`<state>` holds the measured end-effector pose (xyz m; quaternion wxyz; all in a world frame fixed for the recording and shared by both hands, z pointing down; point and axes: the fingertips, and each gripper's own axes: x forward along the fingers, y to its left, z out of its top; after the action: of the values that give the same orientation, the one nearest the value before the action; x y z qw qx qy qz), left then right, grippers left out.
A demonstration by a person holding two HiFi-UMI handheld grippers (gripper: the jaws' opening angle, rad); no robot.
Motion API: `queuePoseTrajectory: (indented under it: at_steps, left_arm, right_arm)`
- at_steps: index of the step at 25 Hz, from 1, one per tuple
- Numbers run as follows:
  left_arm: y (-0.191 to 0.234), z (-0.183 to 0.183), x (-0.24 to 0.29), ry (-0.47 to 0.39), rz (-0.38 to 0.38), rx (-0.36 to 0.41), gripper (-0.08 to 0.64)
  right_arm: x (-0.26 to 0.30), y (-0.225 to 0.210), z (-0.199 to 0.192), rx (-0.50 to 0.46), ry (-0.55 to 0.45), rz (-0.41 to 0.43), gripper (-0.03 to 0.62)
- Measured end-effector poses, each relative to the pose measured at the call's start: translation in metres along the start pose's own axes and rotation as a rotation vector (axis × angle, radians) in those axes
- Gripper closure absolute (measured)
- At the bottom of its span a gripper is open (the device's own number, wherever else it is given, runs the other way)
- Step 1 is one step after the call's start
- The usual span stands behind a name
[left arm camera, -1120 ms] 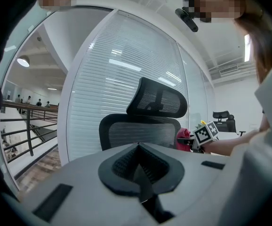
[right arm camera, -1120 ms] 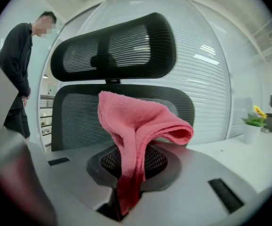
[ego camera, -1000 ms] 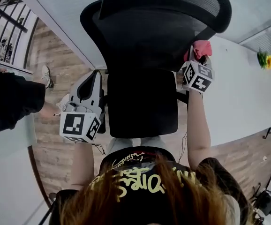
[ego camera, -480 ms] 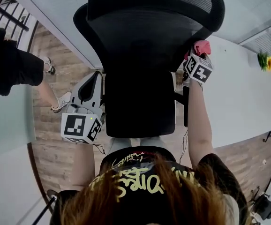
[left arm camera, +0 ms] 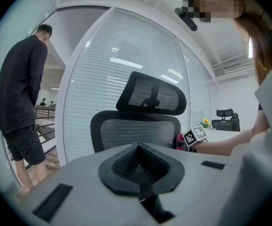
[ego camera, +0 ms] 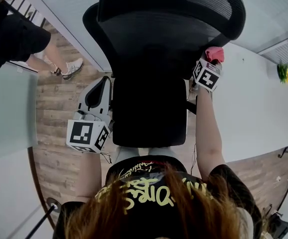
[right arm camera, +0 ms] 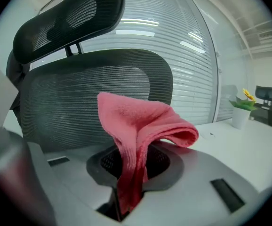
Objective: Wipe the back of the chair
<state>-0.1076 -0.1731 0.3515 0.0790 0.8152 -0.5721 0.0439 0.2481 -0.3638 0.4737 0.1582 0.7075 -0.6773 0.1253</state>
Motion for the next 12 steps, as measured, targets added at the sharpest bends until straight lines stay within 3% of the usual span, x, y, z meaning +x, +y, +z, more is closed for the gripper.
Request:
queuePoseTrajectory:
  at_steps: [12]
  left_arm:
    - [0.014,-0.001,0.001,0.001,-0.006,-0.008,0.568]
  right_arm:
    - [0.0,0.058,0.001,-0.05,-0.013,0.073,0.528]
